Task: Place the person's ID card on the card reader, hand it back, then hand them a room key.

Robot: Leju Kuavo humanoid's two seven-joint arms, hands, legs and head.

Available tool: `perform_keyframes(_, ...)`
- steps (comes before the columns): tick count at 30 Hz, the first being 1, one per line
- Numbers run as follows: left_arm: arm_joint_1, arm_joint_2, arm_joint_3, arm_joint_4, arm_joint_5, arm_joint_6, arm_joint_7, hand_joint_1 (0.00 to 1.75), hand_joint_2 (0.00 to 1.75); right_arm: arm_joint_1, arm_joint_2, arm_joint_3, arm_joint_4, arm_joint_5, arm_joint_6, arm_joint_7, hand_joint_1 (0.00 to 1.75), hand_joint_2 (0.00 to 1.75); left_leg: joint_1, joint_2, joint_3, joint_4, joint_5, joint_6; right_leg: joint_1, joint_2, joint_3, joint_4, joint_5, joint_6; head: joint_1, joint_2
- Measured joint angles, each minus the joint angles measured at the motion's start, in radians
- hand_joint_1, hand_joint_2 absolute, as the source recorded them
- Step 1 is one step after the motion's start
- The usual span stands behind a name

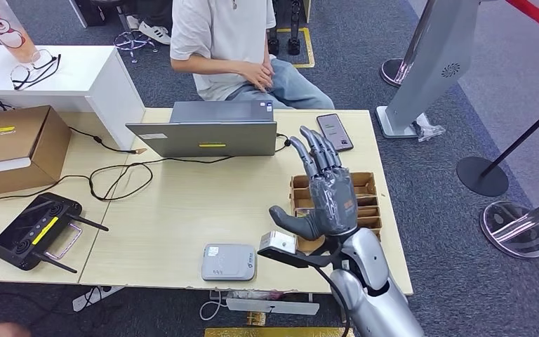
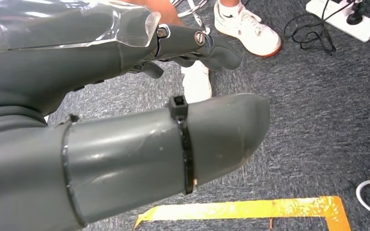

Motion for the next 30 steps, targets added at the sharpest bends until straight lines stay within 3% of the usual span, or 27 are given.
perform_keyframes(30, 0.013, 0.000, 0.024, 0.000, -0.003, -0.003, -0.012, 0.00, 0.00, 0.051, -0.199, -0.148, 0.159, 0.131, -0.057, 0.053, 0.00, 0.00, 0.000, 0.000, 0.000, 0.000, 0.000, 0.000, 0.000, -0.001, 0.000, 0.000, 0.000, 0.000, 0.000, 0.000)
